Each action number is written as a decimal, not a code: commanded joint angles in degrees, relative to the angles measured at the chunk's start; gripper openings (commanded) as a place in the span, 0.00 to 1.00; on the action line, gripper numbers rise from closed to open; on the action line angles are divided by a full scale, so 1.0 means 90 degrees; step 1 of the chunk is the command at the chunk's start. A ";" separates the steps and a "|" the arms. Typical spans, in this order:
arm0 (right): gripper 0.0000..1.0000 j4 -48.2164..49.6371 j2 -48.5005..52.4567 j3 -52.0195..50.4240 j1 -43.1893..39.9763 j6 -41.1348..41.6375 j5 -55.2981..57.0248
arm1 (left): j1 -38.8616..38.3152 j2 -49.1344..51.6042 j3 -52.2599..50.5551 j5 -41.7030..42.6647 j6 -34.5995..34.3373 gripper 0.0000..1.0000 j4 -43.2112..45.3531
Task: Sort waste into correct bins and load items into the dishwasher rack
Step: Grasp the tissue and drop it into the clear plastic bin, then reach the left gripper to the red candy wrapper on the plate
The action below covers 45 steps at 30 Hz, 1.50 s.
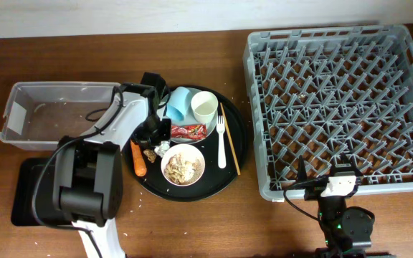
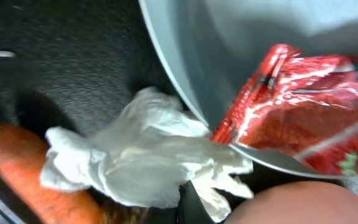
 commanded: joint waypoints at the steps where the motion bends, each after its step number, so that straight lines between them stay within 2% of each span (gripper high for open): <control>1: 0.99 -0.0029 -0.0036 -0.0034 0.0017 0.0046 0.0056 | -0.0007 -0.0974 0.0151 -0.0398 0.0010 0.01 -0.0019; 6: 0.99 -0.0029 -0.0036 -0.0034 0.0017 0.0046 0.0056 | 0.0270 -0.2103 0.0151 -0.1175 -0.0019 0.00 0.0036; 8: 0.99 -0.0029 -0.0036 -0.0034 0.0017 0.0046 0.0056 | 0.0707 -0.2336 0.0151 -0.1311 -0.0019 0.01 0.0051; 11: 0.99 -0.0029 -0.0036 -0.0034 0.0017 0.0046 0.0056 | 0.1171 -0.2339 0.0151 -0.0471 -0.0010 0.00 0.0046; 13: 0.99 -0.0029 -0.0036 -0.0034 0.0017 0.0046 0.0056 | 0.1243 -0.2339 0.0151 -0.0945 -0.0019 0.01 0.0102; 14: 0.99 -0.0029 -0.0036 -0.0034 0.0017 0.0046 0.0056 | 0.1401 -0.2339 0.0151 -0.1382 -0.0435 0.00 0.0231; 21: 0.99 -0.0029 -0.0036 -0.0034 0.0017 0.0046 0.0056 | 0.2620 -0.2176 0.0124 -0.1651 -0.0495 0.01 0.1372; 22: 0.99 -0.0029 -0.0036 -0.0034 0.0017 0.0044 0.0056 | 0.2778 -0.2030 0.0124 -0.1651 -0.0495 0.06 0.1443; 26: 0.99 -0.0029 -0.0036 -0.0034 0.0017 0.0046 0.0056 | 0.3152 -0.1239 0.0124 -0.1651 -0.0495 0.08 0.1802; 27: 0.99 -0.0029 -0.0036 -0.0034 0.0017 0.0046 0.0056 | 0.3262 -0.0988 0.0124 -0.1649 -0.0495 0.13 0.1829; 28: 0.99 -0.0029 -0.0036 -0.0034 0.0017 0.0046 0.0056 | 0.3300 -0.0925 0.0124 -0.1649 -0.0493 0.36 0.1829; 29: 0.99 -0.0029 -0.0036 -0.0034 0.0017 0.0046 0.0056 | 0.3313 -0.0923 0.0124 -0.1649 -0.0493 0.54 0.1851; 30: 0.99 -0.0029 -0.0036 -0.0034 0.0017 0.0046 0.0056 | 0.3310 -0.0928 0.0158 -0.1649 -0.0493 0.67 0.1897; 31: 0.99 -0.0029 -0.0036 -0.0034 0.0017 0.0046 0.0056 | 0.3310 -0.0928 0.0185 -0.1647 -0.0493 0.78 0.1894; 32: 0.99 -0.0029 -0.0036 -0.0034 0.0017 0.0046 0.0056 | 0.3308 -0.0952 0.0250 -0.1647 -0.0491 0.82 0.1858; 35: 0.99 -0.0029 -0.0036 -0.0034 0.0017 0.0046 0.0056 | 0.3181 -0.1316 0.0780 -0.1285 -0.0483 0.83 0.1367; 39: 0.99 -0.0029 -0.0036 -0.0034 0.0017 0.0046 0.0056 | 0.2528 -0.2227 0.1258 0.0124 -0.0440 0.81 0.0272; 42: 0.99 -0.0029 -0.0036 -0.0034 0.0017 0.0046 0.0056 | 0.1690 -0.2416 0.1258 0.0194 -0.0442 0.78 -0.0393; 43: 0.99 -0.0029 -0.0036 -0.0034 0.0017 0.0046 0.0056 | 0.1168 -0.2375 0.1175 0.0192 -0.0449 0.70 -0.0495; 45: 0.99 -0.0029 -0.0036 -0.0034 0.0017 0.0046 0.0056 | 0.0687 -0.2344 0.0981 0.0058 -0.0865 0.69 -0.0391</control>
